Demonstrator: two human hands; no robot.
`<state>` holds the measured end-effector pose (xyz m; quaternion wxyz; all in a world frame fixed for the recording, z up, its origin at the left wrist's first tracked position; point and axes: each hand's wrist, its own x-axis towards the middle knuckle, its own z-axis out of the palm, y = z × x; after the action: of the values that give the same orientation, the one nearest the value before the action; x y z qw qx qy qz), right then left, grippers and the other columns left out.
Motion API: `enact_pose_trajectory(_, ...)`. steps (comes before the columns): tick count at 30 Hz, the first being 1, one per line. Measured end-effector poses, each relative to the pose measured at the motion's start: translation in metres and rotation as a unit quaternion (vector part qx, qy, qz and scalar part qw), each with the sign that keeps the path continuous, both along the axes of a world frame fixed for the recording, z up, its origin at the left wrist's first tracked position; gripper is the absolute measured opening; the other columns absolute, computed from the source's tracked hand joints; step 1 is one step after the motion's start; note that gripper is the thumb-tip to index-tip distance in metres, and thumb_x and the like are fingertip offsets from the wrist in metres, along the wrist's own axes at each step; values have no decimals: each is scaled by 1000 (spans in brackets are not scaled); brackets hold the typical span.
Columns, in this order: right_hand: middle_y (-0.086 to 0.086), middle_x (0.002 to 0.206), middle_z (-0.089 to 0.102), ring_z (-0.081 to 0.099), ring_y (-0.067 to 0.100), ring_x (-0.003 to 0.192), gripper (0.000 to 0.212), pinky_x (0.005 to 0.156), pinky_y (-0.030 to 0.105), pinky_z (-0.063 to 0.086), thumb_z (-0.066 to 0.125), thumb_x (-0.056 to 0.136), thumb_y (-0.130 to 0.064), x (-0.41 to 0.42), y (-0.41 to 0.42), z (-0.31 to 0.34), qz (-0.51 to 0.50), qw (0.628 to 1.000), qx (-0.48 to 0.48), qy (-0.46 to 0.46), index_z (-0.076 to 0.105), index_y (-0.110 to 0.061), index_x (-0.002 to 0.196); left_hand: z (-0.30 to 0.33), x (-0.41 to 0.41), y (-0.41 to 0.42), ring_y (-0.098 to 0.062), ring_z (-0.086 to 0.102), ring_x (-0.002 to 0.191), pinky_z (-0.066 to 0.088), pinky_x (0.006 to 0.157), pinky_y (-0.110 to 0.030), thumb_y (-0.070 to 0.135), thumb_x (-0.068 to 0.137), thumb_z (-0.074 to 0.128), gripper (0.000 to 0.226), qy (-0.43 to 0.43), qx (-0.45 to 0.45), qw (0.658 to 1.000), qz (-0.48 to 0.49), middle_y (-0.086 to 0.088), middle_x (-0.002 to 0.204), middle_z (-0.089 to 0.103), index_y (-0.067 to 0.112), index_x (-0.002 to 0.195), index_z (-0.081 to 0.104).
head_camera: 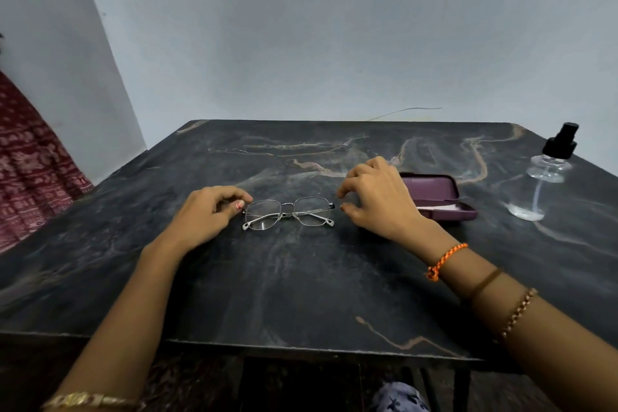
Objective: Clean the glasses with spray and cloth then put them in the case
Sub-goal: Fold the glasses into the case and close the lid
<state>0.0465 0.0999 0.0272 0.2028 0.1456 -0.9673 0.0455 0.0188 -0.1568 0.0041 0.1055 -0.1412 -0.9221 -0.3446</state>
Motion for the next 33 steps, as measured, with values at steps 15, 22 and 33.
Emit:
enact_pose_trajectory(15,2,108,65,40,27,112,26,77,33,26,49,89,-27,-5,-5,-18,19,999,35,26,63,-17,108,-4,-3,-3,-16,61,69,52,72,-36,2,70,73,14,94,-40,995,-7,-6,79,73,12,79,73)
enact_pose_trajectory(22,2,105,67,41,25,110,25,75,32,24,50,89,-24,5,-1,-11,30,998,-15,57,65,-14,105,-3,1,4,-14,59,61,46,62,-21,-3,71,70,12,159,13,987,10,-8,78,72,7,78,72)
enact_pose_trajectory(33,5,93,72,49,28,99,13,77,27,31,63,82,-15,28,67,32,25,972,-188,138,72,-10,91,37,12,75,-26,64,68,50,60,-32,-6,70,70,14,295,59,953,-37,-10,76,72,6,78,71)
